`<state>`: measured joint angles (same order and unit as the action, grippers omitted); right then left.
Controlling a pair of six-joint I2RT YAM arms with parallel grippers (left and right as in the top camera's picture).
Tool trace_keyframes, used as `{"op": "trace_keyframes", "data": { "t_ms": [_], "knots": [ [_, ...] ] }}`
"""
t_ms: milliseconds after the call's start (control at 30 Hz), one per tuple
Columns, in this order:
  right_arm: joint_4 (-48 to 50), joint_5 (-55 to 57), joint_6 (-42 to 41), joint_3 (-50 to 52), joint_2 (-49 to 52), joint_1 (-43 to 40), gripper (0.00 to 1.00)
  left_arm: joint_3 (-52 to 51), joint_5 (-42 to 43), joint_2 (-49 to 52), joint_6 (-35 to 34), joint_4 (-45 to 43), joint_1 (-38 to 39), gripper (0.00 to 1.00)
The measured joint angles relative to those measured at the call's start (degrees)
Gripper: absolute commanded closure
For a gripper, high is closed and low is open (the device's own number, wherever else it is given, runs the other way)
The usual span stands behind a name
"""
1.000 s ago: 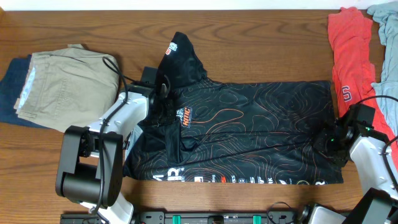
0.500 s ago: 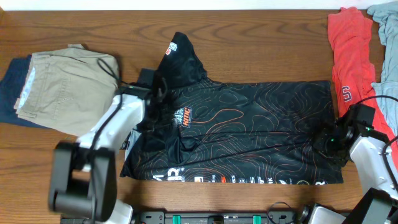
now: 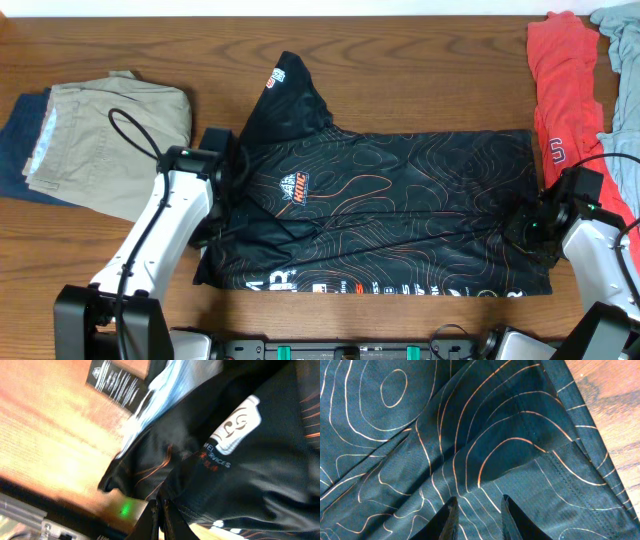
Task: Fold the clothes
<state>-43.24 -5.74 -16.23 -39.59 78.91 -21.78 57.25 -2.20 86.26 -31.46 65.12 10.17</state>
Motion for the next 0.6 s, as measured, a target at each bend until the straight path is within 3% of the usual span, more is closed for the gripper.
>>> {"op": "trace_keyframes", "data": {
  "t_ms": [167,200,233,300,533,600],
  "knots": [
    [0.0,0.0,0.0,0.0,0.0,0.0,0.73,-2.38,-0.42,0.0,-1.51,2.82,0.0,0.94],
    [-0.02,0.0,0.0,0.0,0.0,0.0,0.73,-2.6,-0.48,0.0,-1.62,3.56,0.0,0.83],
    [-0.02,0.02,0.0,0.0,0.0,0.0,0.73,-2.71,-0.61,0.0,-1.49,3.93,0.0,0.62],
    [-0.09,0.0,0.0,0.0,0.0,0.0,0.73,-2.71,-0.81,0.0,-1.79,4.44,0.0,0.51],
    [-1.55,0.02,0.15,-0.48,-0.04,0.0,0.66,-2.71,-0.81,0.0,-2.21,3.76,0.0,0.5],
    [-2.38,0.02,0.22,-1.86,-0.48,0.0,0.64,-2.69,-0.79,0.0,-2.16,2.47,0.0,0.45]
  ]
}}
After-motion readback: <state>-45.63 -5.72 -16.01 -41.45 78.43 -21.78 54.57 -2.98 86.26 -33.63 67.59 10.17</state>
